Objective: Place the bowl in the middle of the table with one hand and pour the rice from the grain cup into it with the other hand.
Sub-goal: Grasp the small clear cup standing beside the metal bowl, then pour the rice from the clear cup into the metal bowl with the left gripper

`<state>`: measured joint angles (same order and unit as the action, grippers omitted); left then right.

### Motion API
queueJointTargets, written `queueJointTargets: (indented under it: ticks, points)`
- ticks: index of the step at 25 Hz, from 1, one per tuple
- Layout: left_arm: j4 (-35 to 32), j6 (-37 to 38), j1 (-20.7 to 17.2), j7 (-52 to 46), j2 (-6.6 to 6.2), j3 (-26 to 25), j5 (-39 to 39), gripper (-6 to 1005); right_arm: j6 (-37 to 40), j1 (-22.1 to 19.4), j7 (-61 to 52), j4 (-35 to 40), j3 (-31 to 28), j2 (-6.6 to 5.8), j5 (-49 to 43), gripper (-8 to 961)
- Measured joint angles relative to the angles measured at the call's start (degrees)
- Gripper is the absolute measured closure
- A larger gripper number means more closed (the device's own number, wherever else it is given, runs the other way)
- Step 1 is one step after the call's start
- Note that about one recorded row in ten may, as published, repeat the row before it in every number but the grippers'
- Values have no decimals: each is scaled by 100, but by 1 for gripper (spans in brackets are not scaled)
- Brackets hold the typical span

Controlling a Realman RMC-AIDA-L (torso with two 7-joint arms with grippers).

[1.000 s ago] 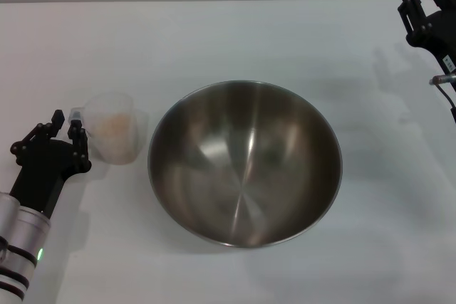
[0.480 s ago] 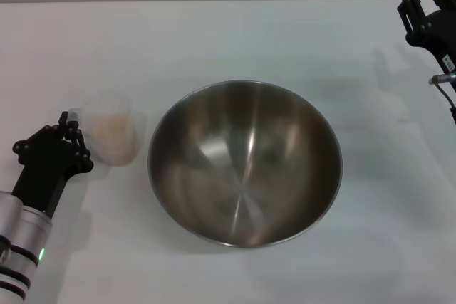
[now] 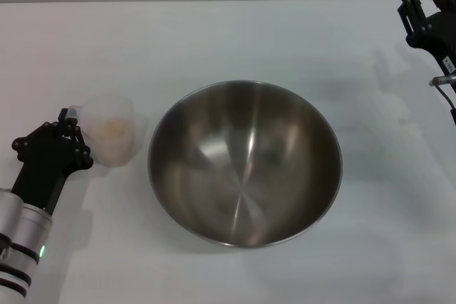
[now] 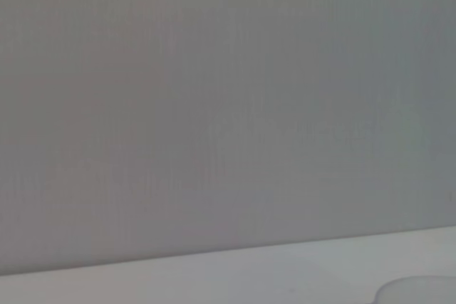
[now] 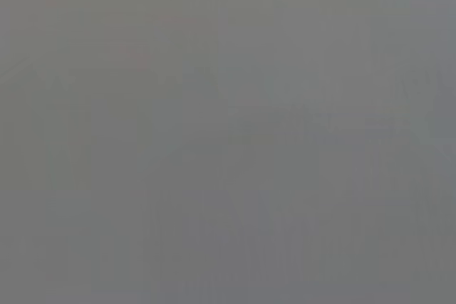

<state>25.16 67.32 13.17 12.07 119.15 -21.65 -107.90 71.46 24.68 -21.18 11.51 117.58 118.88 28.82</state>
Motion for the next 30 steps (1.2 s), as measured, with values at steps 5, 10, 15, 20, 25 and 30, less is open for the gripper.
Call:
queueJointTargets:
  ticks: [5, 10, 15, 20, 25, 30]
  points:
    - [-47, 246, 100, 19, 3, -10, 9, 980, 0, 3, 0, 0, 0, 3, 0, 521]
    - [-91, 713, 202, 626, 3, 25, -44, 979, 0, 10, -1, 0, 0, 4, 0, 521]
    - [-212, 1436, 273, 980, 3, 34, -536, 979, 0, 10, -1, 0, 0, 3, 0, 520]
    - [-247, 1765, 407, 1521, 3, 37, -1179, 979, 0, 44, 0, 0, 116, 3, 0, 520]
    - [-215, 1806, 563, 1921, 3, 39, -1557, 980, 0, 90, 33, 12, 245, 3, 0, 520]
    - [-204, 1853, 600, 2486, 3, 39, -1889, 979, 0, 96, 18, 18, 246, 3, 0, 520]
